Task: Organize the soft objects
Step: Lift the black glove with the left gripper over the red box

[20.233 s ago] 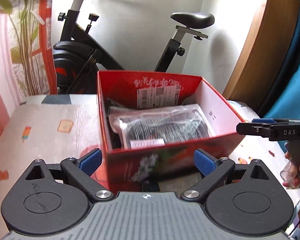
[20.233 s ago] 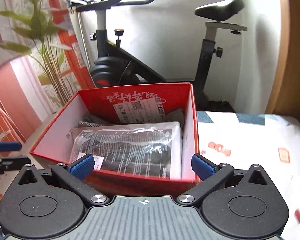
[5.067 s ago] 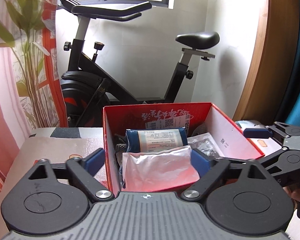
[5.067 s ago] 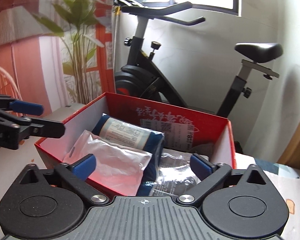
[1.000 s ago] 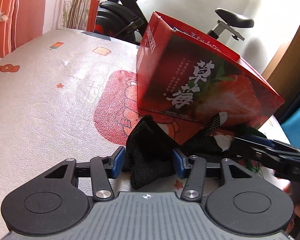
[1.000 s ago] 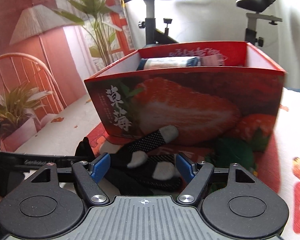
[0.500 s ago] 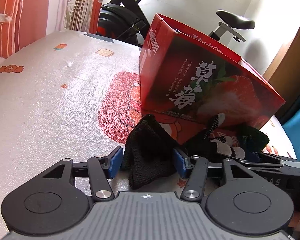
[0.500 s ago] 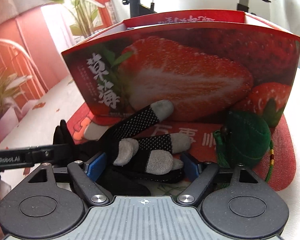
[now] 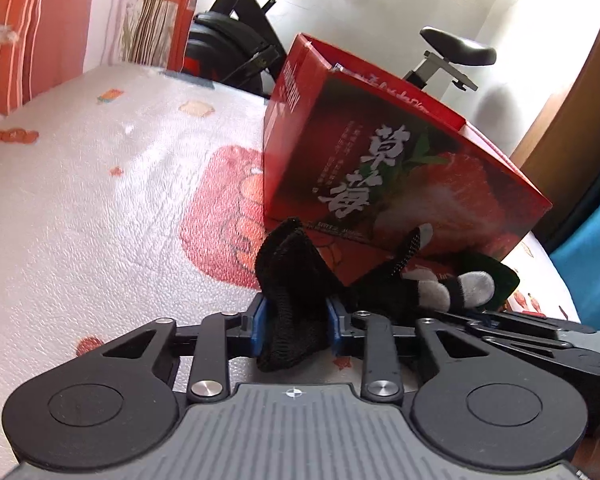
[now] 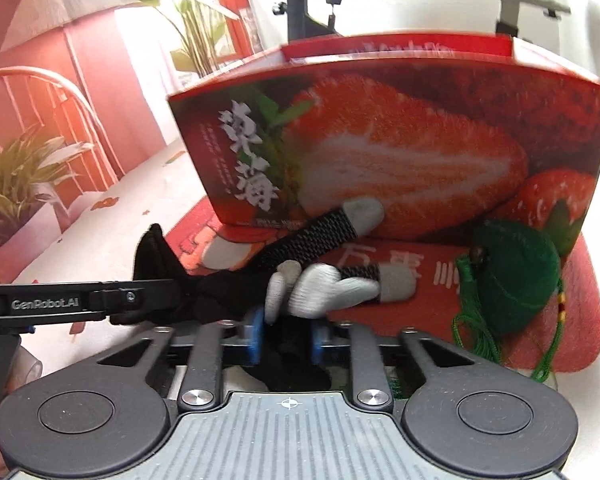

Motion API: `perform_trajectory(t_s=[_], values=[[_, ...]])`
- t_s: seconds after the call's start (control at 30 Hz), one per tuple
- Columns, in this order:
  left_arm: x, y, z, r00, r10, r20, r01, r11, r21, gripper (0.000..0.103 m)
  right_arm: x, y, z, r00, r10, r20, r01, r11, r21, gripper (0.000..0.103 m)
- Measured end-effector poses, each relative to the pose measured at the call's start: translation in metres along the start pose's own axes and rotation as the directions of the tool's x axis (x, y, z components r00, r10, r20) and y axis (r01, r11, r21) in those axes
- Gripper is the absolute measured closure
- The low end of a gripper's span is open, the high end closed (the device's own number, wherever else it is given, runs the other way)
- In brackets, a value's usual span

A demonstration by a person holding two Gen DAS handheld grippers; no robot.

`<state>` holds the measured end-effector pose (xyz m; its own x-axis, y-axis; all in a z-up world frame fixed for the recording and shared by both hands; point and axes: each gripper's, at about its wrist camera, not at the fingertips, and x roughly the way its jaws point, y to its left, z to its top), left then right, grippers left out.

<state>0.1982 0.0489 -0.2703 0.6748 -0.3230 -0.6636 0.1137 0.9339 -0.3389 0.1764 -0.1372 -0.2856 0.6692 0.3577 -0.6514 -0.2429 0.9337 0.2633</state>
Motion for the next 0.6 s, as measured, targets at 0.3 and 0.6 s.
perform_trajectory(t_s=[0.3,0.6], values=[[-0.032,-0.018,0.011,0.997,-0.011,0.076,0.009,1.0,0.023,0.074,-0.039,0.003,0.007,0.993,0.043,0.111,-0.043,0.999,-0.003,0.088],[-0.065,-0.049,0.045,0.984,-0.046,0.171,0.03,0.995,0.097,0.074,-0.079,0.002,0.031,0.968,0.079,0.239,-0.071,0.997,-0.043,0.088]])
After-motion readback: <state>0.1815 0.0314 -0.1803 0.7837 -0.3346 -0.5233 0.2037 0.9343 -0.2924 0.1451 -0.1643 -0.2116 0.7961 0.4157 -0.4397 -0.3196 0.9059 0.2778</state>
